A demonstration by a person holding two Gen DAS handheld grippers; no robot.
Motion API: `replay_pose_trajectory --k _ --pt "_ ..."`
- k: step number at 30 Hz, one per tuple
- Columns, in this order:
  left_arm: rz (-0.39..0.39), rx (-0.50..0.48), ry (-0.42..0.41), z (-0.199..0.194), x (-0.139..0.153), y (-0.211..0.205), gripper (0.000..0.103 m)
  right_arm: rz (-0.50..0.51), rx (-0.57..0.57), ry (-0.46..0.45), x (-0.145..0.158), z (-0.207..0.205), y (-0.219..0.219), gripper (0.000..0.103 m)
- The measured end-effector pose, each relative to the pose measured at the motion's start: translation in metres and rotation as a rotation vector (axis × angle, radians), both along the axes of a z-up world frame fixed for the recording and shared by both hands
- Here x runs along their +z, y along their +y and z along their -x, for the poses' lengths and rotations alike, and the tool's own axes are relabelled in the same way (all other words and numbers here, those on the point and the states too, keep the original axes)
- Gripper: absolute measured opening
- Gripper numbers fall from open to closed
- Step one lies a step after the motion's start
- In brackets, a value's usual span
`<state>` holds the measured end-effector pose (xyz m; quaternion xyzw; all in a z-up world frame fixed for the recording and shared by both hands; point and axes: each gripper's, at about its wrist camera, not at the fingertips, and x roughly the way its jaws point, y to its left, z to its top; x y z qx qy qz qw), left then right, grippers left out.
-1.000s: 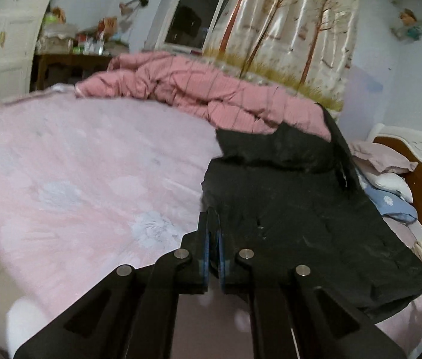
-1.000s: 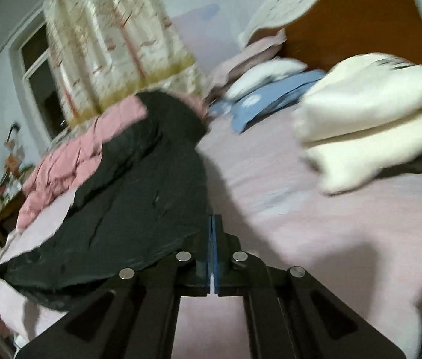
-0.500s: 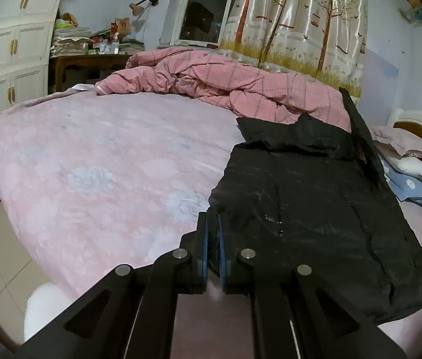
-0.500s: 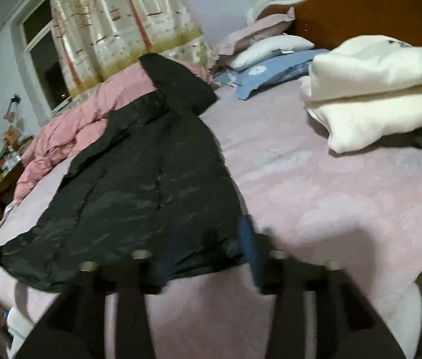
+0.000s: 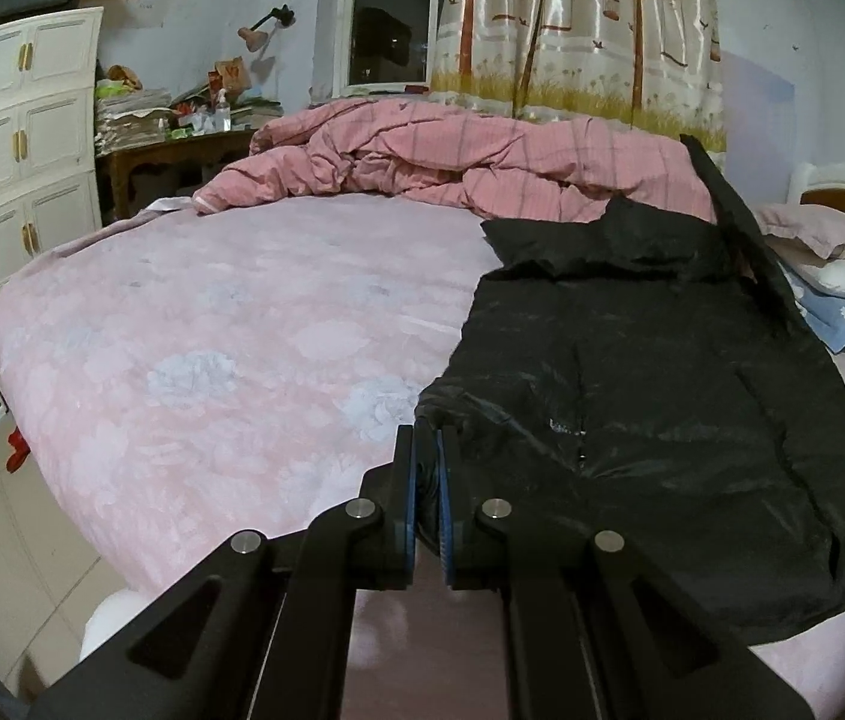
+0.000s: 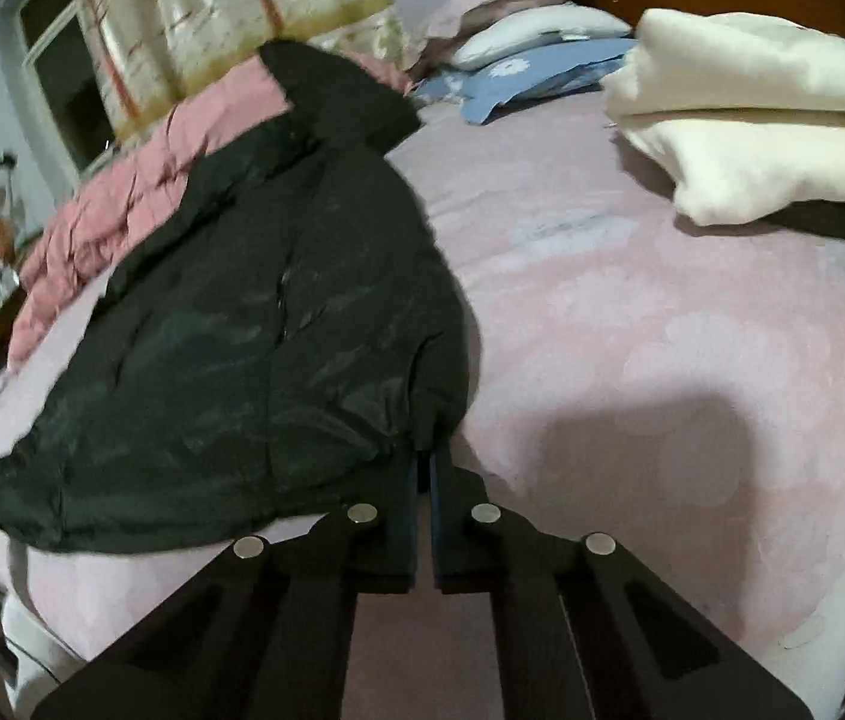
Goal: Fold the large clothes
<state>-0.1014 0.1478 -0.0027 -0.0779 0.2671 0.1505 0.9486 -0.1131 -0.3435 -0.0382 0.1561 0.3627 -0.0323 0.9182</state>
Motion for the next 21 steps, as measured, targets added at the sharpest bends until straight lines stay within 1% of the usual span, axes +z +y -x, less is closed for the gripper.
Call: replay_pose_trajectory --k 1,2,4,5,6,7,8,9,10,11,12,13,14,15,16,17,18,19,20,21 --pt "0.006 -0.005 -0.008 0.002 0.005 0.001 0.005 0.006 -0.003 -0.017 0.004 0.001 0.001 0.002" --pt "0.01 -0.014 -0.032 0.004 0.013 0.0 0.005 0.018 -0.005 -0.041 0.013 0.004 0.002 0.002" --pt "-0.025 -0.012 -0.081 -0.003 0.04 -0.005 0.005 0.053 -0.004 -0.062 0.034 0.002 0.006 0.002" --pt "-0.048 -0.001 -0.083 -0.014 0.053 -0.008 0.005 0.074 0.004 -0.082 0.047 -0.007 0.008 0.002" --pt "-0.06 0.007 -0.071 -0.032 0.067 -0.009 0.005 0.101 0.017 -0.108 0.062 -0.022 0.011 0.002" --pt "-0.057 0.009 -0.043 -0.054 0.076 -0.01 0.005 0.13 0.02 -0.138 0.079 -0.042 0.013 0.002" --pt "-0.039 0.012 0.009 -0.084 0.083 -0.008 0.005 0.144 0.019 -0.163 0.092 -0.061 0.015 0.001" --pt "-0.014 0.021 0.04 -0.109 0.084 -0.005 0.005 0.147 0.031 -0.173 0.103 -0.09 0.018 0.001" --pt "-0.002 0.029 0.053 -0.135 0.082 -0.004 0.006 0.141 0.036 -0.162 0.109 -0.121 0.019 0.001" --pt "-0.046 0.033 0.101 -0.168 0.074 -0.006 0.008 0.142 0.028 -0.147 0.11 -0.147 0.022 0.001" --pt "-0.102 0.052 0.178 -0.197 0.06 -0.009 0.008 0.149 0.021 -0.121 0.107 -0.173 0.025 0.001" --pt "-0.13 0.076 0.24 -0.221 0.045 -0.009 0.008 0.173 -0.002 -0.074 0.096 -0.207 0.027 0.001" --pt "-0.1 0.076 0.277 -0.239 0.028 -0.004 0.008 0.188 -0.021 -0.044 0.085 -0.226 0.028 0.001" --pt "-0.06 0.052 0.306 -0.25 0.016 -0.001 0.012 0.198 -0.045 -0.012 0.074 -0.24 0.027 0.002" --pt "-0.036 0.025 0.336 -0.257 0.006 0.002 0.013 0.21 -0.087 0.039 0.063 -0.253 0.024 0.002" --pt "-0.041 0.027 0.339 -0.257 0.002 0.005 0.02 0.198 -0.124 0.075 0.055 -0.257 0.019 0.002" --pt "-0.065 0.05 0.312 -0.25 0.002 0.007 0.043 0.163 -0.13 0.067 0.05 -0.251 0.014 0.005" --pt "-0.099 0.078 0.269 -0.24 0.005 0.006 0.059 0.119 -0.131 0.032 0.05 -0.242 0.007 0.014" --pt "-0.138 0.107 0.223 -0.23 0.01 0.008 0.084 0.094 -0.148 -0.007 0.051 -0.231 -0.001 0.036" --pt "-0.179 0.133 0.178 -0.216 0.015 0.008 0.085 0.085 -0.169 -0.042 0.054 -0.218 -0.007 0.051"
